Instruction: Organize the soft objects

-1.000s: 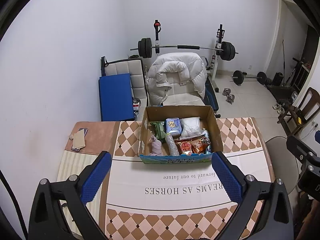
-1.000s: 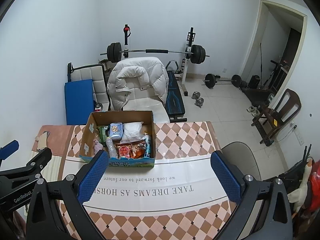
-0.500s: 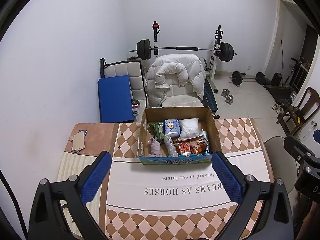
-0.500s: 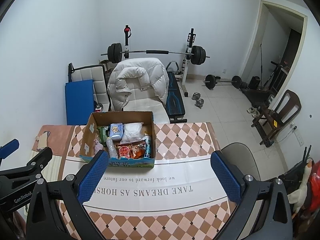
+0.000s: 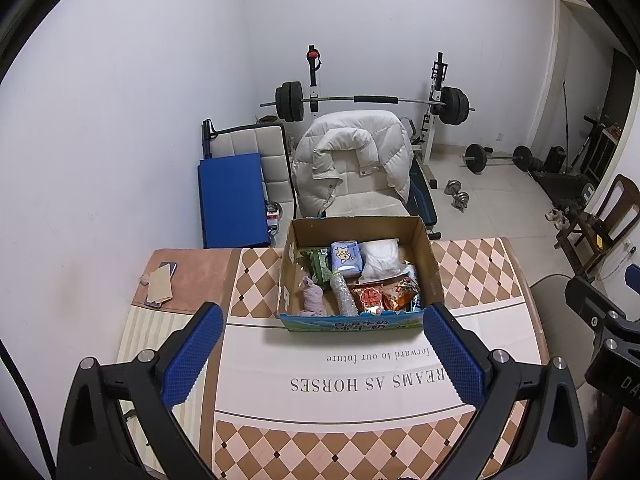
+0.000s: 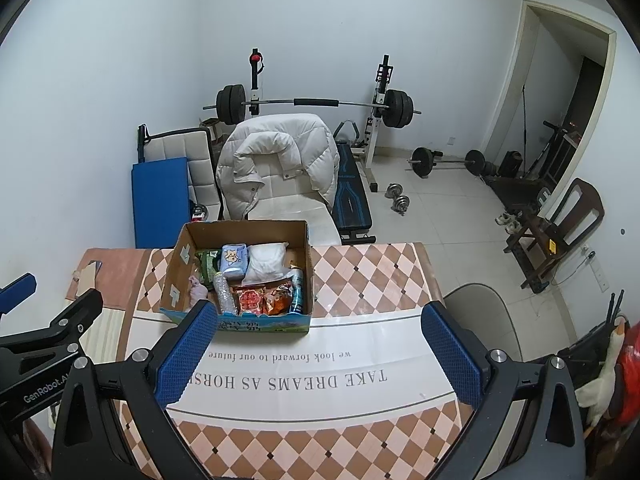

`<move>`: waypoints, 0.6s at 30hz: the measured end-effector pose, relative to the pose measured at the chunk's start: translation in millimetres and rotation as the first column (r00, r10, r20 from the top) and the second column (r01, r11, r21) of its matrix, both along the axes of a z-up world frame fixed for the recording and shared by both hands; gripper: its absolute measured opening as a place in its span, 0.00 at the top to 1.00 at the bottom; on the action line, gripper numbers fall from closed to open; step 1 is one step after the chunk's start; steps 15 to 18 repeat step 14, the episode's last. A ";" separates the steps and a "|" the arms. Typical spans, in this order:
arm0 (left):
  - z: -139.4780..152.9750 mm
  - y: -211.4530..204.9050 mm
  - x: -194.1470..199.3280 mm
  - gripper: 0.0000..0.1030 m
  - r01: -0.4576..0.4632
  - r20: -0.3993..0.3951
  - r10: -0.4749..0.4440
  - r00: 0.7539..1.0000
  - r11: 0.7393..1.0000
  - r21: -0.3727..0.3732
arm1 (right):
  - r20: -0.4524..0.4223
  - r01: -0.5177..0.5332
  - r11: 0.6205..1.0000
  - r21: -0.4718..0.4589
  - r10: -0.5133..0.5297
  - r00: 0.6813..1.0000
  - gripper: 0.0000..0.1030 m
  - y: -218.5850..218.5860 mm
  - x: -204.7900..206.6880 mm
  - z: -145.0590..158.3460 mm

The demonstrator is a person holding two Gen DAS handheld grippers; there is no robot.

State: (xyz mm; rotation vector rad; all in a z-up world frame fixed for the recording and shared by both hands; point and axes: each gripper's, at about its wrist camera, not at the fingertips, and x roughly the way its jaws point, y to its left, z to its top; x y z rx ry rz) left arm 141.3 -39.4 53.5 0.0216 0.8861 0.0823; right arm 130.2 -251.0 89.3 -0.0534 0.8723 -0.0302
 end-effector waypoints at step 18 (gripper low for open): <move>-3.4 1.8 3.2 0.00 -0.007 -0.005 0.007 1.000 1.000 0.006 | -0.008 -0.007 1.000 0.009 0.007 1.000 0.00 -1.4 0.6 -0.6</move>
